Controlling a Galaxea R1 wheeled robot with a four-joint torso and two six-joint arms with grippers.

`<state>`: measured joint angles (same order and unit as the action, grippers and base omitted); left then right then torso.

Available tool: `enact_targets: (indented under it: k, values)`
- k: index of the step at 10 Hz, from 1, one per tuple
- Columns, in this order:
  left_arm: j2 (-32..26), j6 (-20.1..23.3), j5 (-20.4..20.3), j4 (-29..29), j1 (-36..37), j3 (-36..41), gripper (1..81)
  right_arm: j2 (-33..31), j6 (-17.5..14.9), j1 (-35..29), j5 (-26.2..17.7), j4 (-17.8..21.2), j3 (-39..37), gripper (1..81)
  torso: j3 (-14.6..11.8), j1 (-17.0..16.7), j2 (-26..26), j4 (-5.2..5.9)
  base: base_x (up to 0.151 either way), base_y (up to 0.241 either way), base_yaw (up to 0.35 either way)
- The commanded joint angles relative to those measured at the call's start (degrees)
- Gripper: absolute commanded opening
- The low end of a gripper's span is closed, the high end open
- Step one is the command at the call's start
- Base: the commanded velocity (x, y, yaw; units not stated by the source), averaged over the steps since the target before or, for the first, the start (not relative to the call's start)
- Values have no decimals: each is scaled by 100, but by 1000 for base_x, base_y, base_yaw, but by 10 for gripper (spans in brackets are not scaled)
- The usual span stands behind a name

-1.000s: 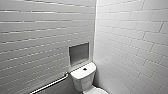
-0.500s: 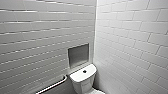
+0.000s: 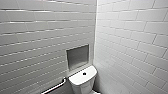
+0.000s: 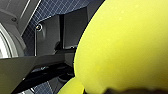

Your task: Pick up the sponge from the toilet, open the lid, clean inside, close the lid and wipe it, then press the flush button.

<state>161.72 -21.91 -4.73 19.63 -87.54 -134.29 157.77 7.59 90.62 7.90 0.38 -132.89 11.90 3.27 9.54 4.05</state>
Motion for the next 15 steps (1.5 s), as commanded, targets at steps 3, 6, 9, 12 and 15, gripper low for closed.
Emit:
enact_targets:
  k: [3, 6, 9, 12, 15]
  values:
    - [-60, 2, 270, -11, 198, 61, 811, -103, 32, -163, -307, 33, 62, 10, 0, 0, 0, 0, 94, 0, 0]
    - [-52, 2, 271, -3, 189, 61, 811, -94, 32, -163, -307, 24, 62, 10, 0, 4, 0, 0, 94, 0, 0]
    - [-52, 2, 262, -3, 198, 61, 811, -94, 23, -163, -307, 24, 62, 10, 0, 4, 0, 0, 88, 0, 0]
    - [-60, 2, 271, -3, 189, 52, 811, -94, 14, -163, -315, 6, 62, 10, 0, 9, -2, 0, 26, 0, 0]
    - [-86, 2, 271, 41, 198, 122, 811, -138, 23, -163, -307, 33, 115, 10, 2, 6, -5, 0, 0, 0, 0]
